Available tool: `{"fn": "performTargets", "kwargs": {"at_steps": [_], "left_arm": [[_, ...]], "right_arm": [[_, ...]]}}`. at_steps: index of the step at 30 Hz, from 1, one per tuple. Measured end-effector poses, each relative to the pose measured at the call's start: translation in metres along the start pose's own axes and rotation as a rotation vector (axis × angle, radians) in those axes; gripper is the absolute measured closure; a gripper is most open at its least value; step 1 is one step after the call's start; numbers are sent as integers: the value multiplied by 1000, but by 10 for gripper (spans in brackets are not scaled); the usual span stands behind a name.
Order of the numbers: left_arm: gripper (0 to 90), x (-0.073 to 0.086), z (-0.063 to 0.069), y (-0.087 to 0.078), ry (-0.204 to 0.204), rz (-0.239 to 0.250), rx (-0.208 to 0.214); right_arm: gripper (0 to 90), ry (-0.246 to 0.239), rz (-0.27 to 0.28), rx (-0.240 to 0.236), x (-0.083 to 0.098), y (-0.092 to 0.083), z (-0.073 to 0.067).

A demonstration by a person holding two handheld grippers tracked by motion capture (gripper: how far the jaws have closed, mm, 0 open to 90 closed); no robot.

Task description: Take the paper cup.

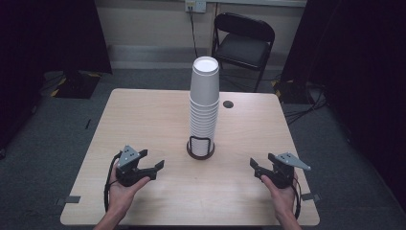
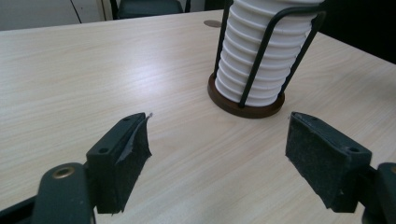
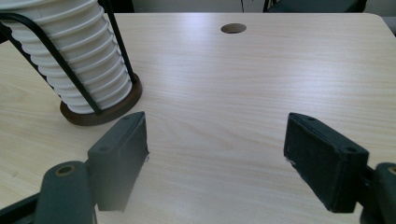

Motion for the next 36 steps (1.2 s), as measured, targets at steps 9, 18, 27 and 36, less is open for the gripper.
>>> {"fn": "performTargets", "kwargs": {"at_steps": [9,18,27,36], "left_arm": [[157,-5,8,3,8,23,29],[159,-18,28,0,65,59,97],[200,-48,39,-3,69,93,144],[172,-86,44,-5,107,149,148]], "right_arm": [[213,-10,-24,-15,3,0,0],[208,-28,-31,-58,1,1,-9],[208,-59,-16,-62,0,-3,-20],[208,-55,-45,-93,3,2,-23]]}}
Point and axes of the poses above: each handheld gripper's, and its own axes: y roughly forward along the jaws, x roughly out of its underside, z roughly to its right, the point moved 3 cm from there along y, roughly forward along the jaws, and after that the axes turned 5 degrees about -x, right-handed, at the moved point
